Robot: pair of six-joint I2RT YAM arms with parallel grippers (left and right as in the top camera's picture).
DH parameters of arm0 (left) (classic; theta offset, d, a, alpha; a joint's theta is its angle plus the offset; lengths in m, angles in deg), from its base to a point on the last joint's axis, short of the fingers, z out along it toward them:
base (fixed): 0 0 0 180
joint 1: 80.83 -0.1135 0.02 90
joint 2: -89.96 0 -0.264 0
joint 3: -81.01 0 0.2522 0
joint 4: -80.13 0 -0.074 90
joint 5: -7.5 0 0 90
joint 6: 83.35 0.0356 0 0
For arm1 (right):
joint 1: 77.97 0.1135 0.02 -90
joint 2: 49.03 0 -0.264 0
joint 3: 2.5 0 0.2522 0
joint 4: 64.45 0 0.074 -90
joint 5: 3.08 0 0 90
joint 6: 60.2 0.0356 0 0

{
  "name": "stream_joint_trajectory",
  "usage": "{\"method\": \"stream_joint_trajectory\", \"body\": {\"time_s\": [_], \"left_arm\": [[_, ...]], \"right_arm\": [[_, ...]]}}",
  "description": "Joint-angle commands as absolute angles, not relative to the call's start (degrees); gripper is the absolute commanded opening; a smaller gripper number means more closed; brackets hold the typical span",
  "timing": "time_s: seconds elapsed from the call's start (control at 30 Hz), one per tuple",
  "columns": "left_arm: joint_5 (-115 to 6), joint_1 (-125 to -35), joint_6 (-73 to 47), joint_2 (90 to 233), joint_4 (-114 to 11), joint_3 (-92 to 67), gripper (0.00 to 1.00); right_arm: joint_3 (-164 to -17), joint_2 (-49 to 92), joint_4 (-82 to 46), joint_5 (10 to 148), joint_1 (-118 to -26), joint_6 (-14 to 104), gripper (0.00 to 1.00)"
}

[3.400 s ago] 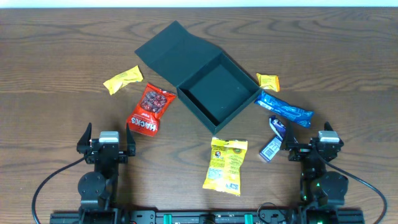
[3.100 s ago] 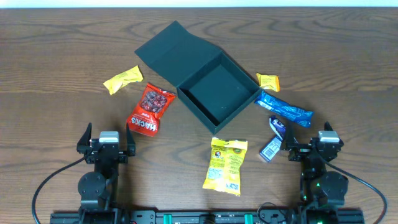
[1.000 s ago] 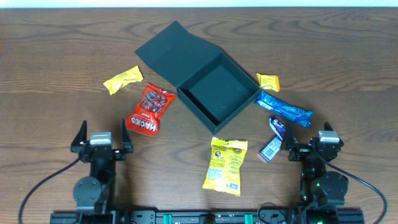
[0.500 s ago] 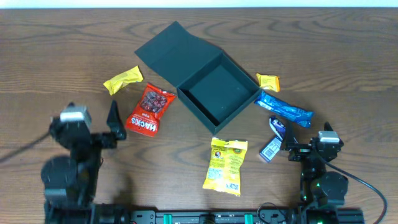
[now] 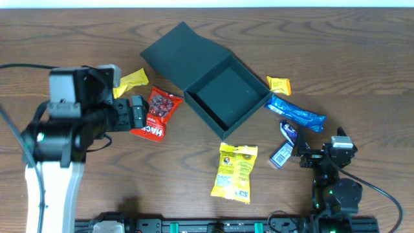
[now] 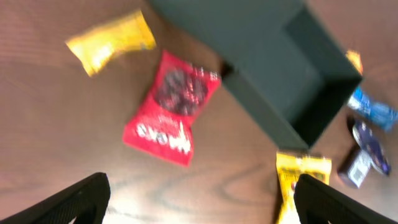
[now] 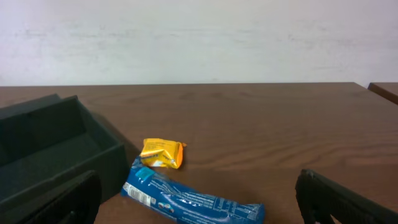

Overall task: Pack container
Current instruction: 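Reach the left gripper to the red HACKS bag and grasp it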

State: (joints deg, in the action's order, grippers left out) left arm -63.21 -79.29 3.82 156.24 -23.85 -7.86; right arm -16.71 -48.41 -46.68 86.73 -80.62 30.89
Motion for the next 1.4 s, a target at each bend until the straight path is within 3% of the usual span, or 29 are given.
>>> {"method": "stream_joint_trajectory", "body": {"time_s": [0.0,0.1,0.37,0.57,0.77,0.8,0.9,0.97,1.37], "left_arm": [[-54.6,-79.3,3.8,160.9,-19.7,-8.6,0.95],[-49.4,-79.3,3.6,166.5,-16.2,-8.6,0.95],[-52.3,-79.2,4.9,176.7,-15.4,-8.5,0.95],[-78.9,-70.5,1.7,180.5,-18.4,-8.4,0.96],[-91.8,-59.7,5.0,180.6,-26.7,-8.3,0.96],[-91.9,-58.2,9.2,180.6,-28.6,-8.2,1.0],[-92.0,-57.1,14.9,180.6,-30.9,-7.8,1.0],[-91.9,-57.6,15.2,180.7,-31.4,-7.5,0.95],[-85.7,-63.9,13.9,190.7,-38.4,-6.3,0.95]], "right_arm": [[-16.6,-48.7,-46.4,86.7,-80.2,31.7,0.99],[-16.6,-48.7,-46.4,86.7,-80.2,31.7,0.99],[-16.6,-48.7,-46.4,86.7,-80.2,31.7,0.99],[-16.6,-48.7,-46.4,86.7,-80.2,31.7,0.99],[-16.6,-48.7,-46.4,86.7,-80.2,31.7,0.99],[-16.6,-48.7,-46.4,86.7,-80.2,31.7,0.99],[-16.6,-48.7,-46.4,86.7,-80.2,31.7,0.99],[-16.6,-48.7,-46.4,86.7,-80.2,31.7,0.99],[-16.6,-48.7,-46.4,86.7,-80.2,31.7,0.99]]}}
